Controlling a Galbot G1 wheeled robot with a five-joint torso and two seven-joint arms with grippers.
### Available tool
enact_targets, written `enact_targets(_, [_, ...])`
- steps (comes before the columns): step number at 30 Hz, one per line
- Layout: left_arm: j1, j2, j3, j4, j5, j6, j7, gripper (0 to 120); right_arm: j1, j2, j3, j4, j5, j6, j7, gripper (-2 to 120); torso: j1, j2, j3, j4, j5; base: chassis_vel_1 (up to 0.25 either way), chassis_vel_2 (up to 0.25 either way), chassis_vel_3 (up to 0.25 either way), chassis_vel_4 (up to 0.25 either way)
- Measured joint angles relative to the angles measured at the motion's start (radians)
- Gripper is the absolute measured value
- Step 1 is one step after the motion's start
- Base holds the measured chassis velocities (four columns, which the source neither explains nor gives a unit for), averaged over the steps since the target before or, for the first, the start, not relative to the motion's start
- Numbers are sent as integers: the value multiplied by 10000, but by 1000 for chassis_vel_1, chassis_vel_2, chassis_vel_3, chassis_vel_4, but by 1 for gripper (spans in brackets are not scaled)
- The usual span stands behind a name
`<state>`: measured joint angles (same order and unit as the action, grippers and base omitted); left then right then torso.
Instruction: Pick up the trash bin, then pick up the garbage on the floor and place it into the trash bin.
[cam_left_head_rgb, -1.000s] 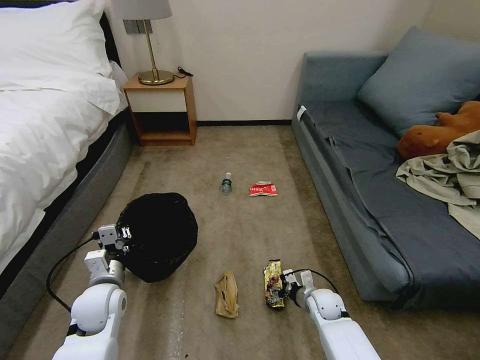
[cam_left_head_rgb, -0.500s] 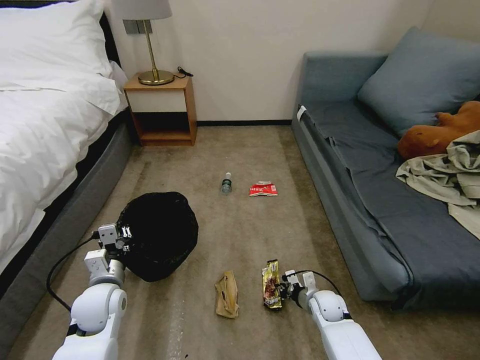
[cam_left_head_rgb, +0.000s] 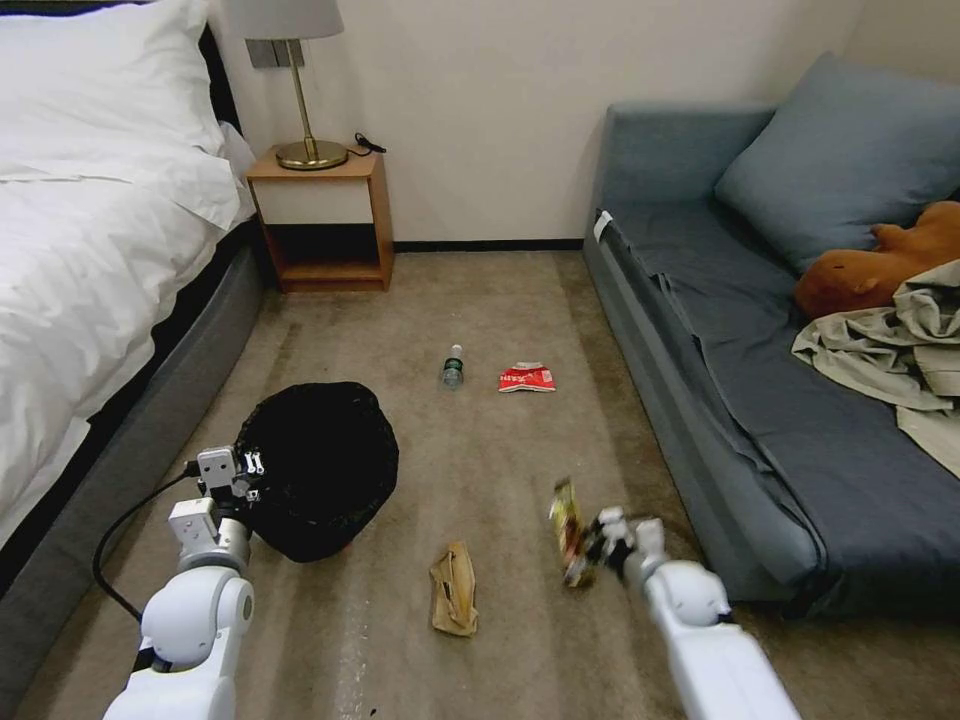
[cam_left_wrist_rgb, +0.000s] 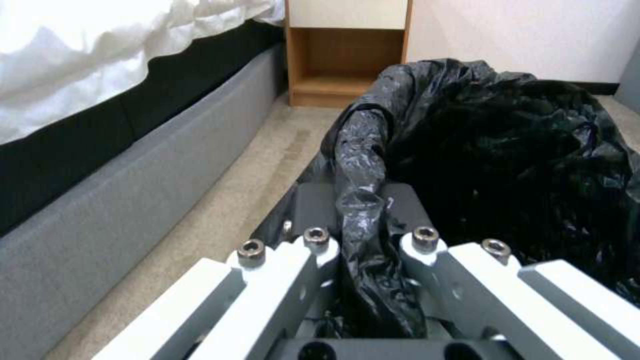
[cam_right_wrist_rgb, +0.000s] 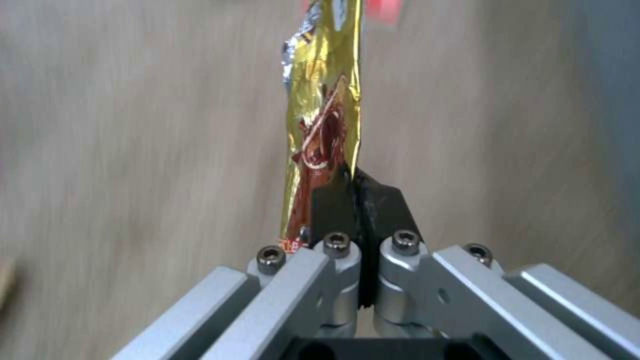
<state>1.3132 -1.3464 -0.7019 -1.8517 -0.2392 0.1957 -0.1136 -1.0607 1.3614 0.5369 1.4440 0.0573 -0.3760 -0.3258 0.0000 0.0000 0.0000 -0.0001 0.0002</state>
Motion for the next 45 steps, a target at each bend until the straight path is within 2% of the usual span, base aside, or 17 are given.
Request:
enact_targets(1, [0, 0, 0, 0, 0, 0, 0, 5, 0, 0, 0, 0, 0, 0, 0, 0, 0, 0, 0, 0, 0, 0, 0, 0, 0])
enact_targets(3, [4, -1, 36, -4, -1, 2, 1, 5, 55, -252, 35, 1506, 392, 177, 123, 0, 0, 0, 0, 1, -3, 0, 0, 0, 0])
enact_targets(4, [4, -1, 36, -4, -1, 2, 1, 5, 55, -252, 35, 1506, 392, 177, 123, 0, 0, 0, 0, 1, -3, 0, 0, 0, 0])
enact_targets(6, [10, -15, 66, -4, 0, 6, 2, 5, 65, -522, -240, 3213, 951, 186, 168, 0, 0, 0, 0, 0, -4, 0, 0, 0, 0])
enact_targets(13, [36, -31, 74, -43, 4, 21, 7, 5, -37, -854, -1386, 4915, 1797, 202, 124, 0, 0, 0, 0, 1, 0, 0, 0, 0, 0])
enact_targets(16, [71, -32, 54, -102, 6, 42, 11, 5, -169, -890, -2545, 5398, 1966, 401, -117, 0, 0, 0, 0, 1, -2, 0, 0, 0, 0])
enact_targets(20, [99, -35, 46, -165, 13, 63, 8, 5, -142, -838, -3587, 5265, 1956, 833, -489, 0, 0, 0, 0, 1, -3, 0, 0, 0, 0])
enact_targets(25, [135, -70, 39, -280, 23, 126, -1, 5, 629, -692, -5301, 4247, 2042, 1611, -856, 0, 0, 0, 0, 2, -3, 0, 0, 0, 0])
enact_targets(38, [362, -244, -71, -394, 142, 143, -37, 5, 3183, -120, -7447, 2210, 3318, 1629, -537, 0, 0, 0, 0, 2, -4, 0, 0, 0, 0])
enact_targets(45, [494, -395, -99, -490, 239, 147, -68, 5, 4471, 347, -8410, 231, 3588, 2083, -478, 0, 0, 0, 0, 2, -4, 0, 0, 0, 0])
